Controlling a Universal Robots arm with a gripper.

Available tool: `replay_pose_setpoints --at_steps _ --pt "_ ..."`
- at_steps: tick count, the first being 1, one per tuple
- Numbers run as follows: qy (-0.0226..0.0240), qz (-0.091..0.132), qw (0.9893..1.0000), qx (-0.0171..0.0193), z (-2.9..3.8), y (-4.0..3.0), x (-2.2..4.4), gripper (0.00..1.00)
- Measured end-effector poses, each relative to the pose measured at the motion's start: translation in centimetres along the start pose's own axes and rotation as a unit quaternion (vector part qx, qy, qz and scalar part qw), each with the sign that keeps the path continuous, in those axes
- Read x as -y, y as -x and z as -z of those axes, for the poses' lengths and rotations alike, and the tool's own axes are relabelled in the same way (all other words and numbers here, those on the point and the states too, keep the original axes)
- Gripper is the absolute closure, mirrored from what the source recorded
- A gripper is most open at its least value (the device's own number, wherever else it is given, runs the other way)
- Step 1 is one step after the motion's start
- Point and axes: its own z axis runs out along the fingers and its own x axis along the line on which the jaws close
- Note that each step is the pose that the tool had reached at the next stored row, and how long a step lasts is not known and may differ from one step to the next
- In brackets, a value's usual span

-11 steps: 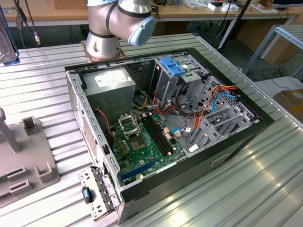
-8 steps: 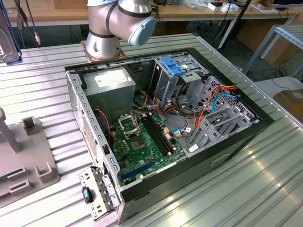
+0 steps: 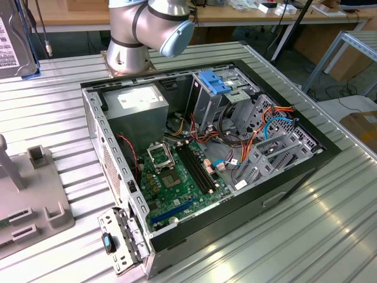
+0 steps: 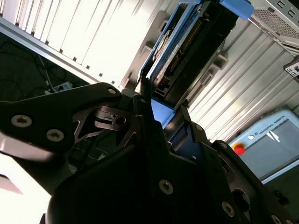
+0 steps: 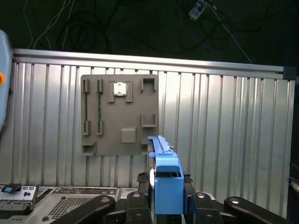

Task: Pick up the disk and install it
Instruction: 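Pick up the disk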

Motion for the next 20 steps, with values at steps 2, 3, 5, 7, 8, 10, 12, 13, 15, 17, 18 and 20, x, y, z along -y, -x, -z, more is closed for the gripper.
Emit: replay_pose_setpoints --at_steps 2,3,5,7,8,10,12,13,15,17,18,20 --pt "0.0 0.0 1.0 0.0 0.01 0.01 0.39 0.64" --pt "0.0 0.0 1.0 0.0 0.01 0.02 0.59 0.64" --pt "0.0 0.0 1.0 0.0 0.01 0.02 1.02 0.64" --pt "0.0 0.0 1.0 0.0 0.02 0.03 1.58 0.64" --pt "0.0 0.0 1.0 0.0 0.02 0.03 1.93 0.64" --pt "0.0 0.0 1.0 0.0 0.02 0.03 2.21 0.64" --pt "0.0 0.0 1.0 0.0 0.03 0.04 2.43 0.64" --pt "0.0 0.0 1.0 0.0 0.03 0.04 2.55 0.64" --pt "0.0001 0.0 1.0 0.0 0.03 0.05 2.78 0.64" --pt "0.0 0.0 1.0 0.0 0.04 0.05 3.12 0.64" --pt "0.0 0.0 1.0 0.0 0.04 0.05 3.25 0.64" --pt "0.0 0.0 1.0 0.0 0.04 0.05 3.52 0.64"
